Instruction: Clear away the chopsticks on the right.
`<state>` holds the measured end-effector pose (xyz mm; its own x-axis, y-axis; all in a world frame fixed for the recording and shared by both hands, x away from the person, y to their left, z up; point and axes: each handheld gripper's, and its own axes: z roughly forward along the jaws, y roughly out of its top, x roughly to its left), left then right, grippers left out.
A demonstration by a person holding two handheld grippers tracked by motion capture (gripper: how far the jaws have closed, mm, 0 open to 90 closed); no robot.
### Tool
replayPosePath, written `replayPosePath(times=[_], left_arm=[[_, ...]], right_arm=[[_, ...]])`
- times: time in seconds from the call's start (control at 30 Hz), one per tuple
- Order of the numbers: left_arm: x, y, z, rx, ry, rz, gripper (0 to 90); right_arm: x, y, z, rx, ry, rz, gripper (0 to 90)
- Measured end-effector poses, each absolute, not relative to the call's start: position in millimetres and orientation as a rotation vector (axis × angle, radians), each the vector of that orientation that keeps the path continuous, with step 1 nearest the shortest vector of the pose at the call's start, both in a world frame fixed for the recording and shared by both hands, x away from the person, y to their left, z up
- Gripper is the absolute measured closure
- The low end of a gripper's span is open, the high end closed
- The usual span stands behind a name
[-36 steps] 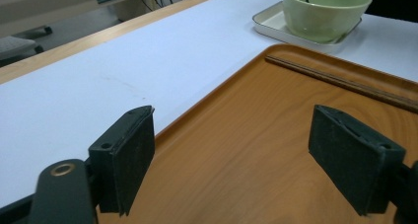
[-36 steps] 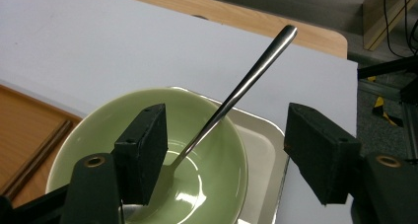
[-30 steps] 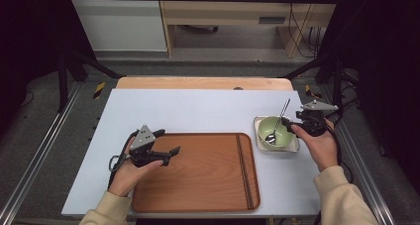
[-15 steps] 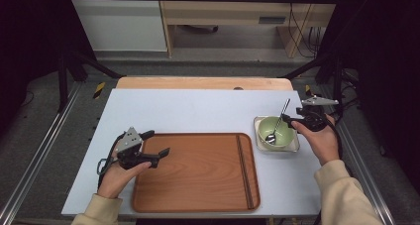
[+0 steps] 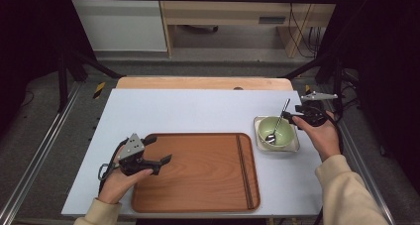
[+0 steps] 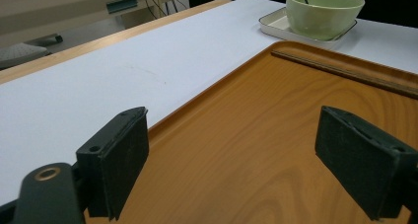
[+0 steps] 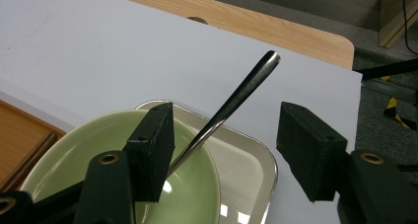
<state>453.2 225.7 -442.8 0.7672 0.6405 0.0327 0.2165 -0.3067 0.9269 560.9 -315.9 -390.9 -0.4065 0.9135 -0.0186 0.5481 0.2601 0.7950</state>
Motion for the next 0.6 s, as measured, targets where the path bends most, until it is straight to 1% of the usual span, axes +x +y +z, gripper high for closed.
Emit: replayPosePath(times=[0.6], left_arm=[[438.5,235.6,-445.3,1.829,0.659,0.54,12.8]], right_arm=[[574.2,-316.5,-396.5,1.363,2.065,1.018,38.4]])
